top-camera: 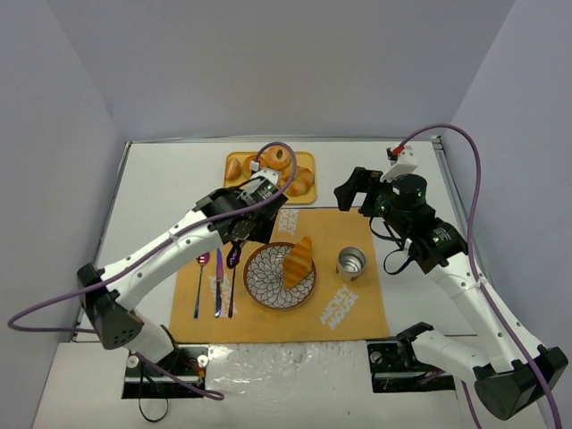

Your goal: Place the bread

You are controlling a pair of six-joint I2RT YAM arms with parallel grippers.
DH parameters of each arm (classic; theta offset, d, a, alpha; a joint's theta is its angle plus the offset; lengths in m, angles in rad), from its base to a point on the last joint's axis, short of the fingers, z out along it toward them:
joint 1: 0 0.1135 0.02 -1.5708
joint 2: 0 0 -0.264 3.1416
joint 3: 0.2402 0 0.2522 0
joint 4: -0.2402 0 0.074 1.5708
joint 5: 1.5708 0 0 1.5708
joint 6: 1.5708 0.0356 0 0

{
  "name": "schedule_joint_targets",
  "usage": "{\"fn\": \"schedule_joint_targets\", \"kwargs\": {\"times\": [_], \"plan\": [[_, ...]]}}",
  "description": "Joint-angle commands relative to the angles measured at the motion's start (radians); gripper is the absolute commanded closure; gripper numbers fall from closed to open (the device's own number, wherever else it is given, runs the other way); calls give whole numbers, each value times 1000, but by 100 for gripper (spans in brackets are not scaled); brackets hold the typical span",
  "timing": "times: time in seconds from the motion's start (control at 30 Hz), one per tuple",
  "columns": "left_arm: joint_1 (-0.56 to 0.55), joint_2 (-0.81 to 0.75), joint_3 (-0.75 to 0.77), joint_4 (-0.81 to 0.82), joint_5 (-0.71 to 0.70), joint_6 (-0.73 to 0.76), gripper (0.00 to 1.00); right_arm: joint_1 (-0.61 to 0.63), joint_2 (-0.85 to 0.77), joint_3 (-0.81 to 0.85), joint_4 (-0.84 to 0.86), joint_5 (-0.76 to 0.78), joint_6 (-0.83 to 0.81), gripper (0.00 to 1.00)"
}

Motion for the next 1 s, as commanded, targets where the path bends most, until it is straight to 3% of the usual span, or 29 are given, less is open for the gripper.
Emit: {"fn": "schedule_joint_targets", "kwargs": {"times": [0.0,0.57,0.97], "plan": [[77,84,126,94,-13,79,44,7,3,51,53,16,-20,0],[236,419,409,112,119,148,46,6,-9,44,49,19,-13,0],[253,518,443,122,163,151,53,7,-20,40,36,19,-16,0]]}}
